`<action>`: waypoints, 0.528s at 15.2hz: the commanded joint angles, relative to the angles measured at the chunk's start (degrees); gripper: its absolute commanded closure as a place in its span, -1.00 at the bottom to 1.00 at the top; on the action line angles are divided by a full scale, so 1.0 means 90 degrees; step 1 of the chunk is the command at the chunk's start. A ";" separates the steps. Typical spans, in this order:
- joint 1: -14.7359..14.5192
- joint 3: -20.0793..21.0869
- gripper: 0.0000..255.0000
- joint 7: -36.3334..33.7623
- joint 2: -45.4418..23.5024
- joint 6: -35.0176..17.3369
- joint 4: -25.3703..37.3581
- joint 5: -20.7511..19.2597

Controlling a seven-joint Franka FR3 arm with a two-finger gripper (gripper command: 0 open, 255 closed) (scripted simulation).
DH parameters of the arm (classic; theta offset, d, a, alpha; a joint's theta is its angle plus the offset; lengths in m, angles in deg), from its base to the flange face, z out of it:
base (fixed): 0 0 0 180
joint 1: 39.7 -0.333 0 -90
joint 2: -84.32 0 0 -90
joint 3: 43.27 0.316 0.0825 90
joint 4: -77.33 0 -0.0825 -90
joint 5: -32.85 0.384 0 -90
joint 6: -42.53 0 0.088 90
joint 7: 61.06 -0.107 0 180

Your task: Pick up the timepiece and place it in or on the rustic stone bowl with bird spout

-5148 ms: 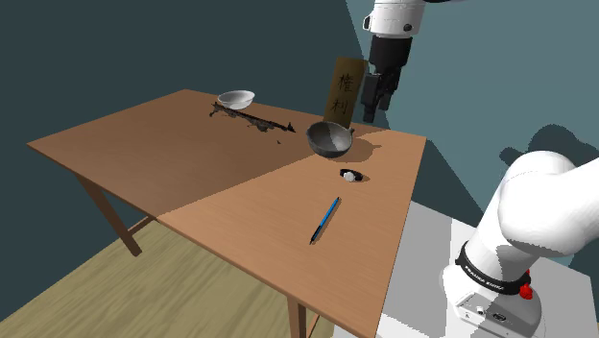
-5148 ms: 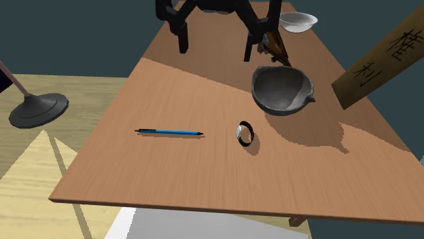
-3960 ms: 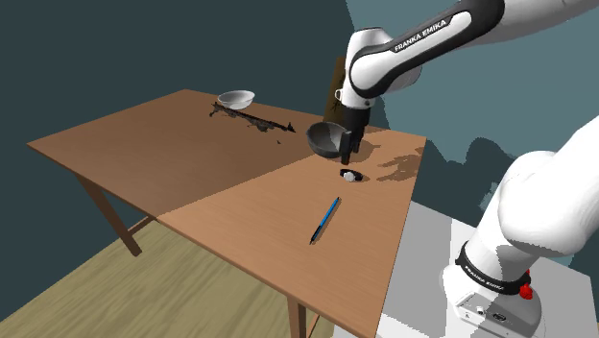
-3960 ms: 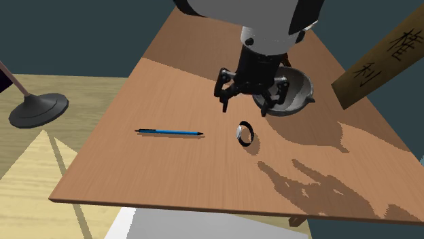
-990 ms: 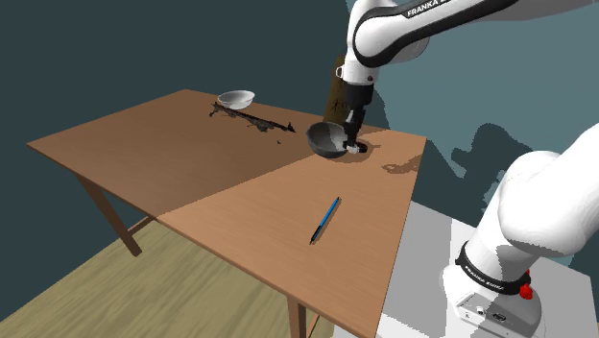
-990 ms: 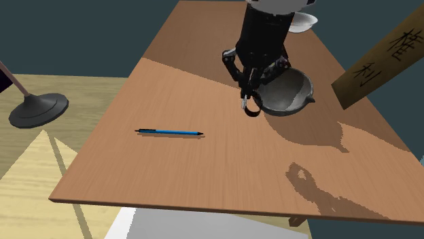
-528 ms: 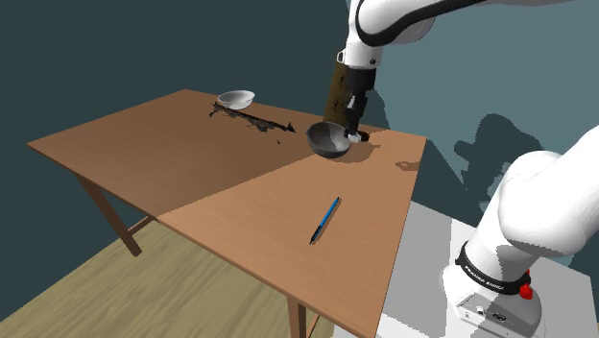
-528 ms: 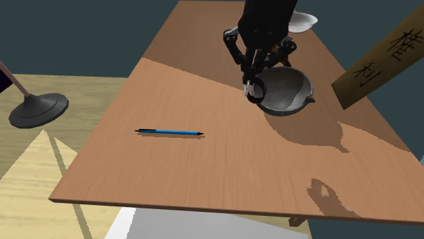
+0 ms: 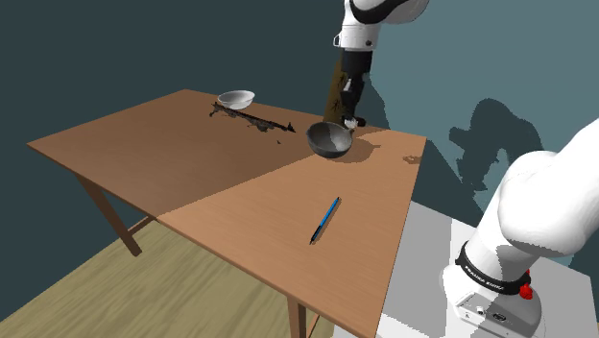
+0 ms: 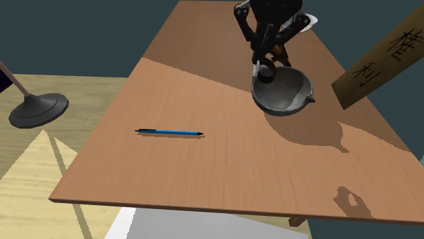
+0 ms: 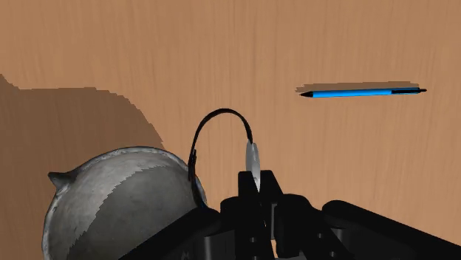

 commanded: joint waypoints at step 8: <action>0.0158 -0.0441 1.00 0.0681 -0.2212 0.0511 0.2637 0.0258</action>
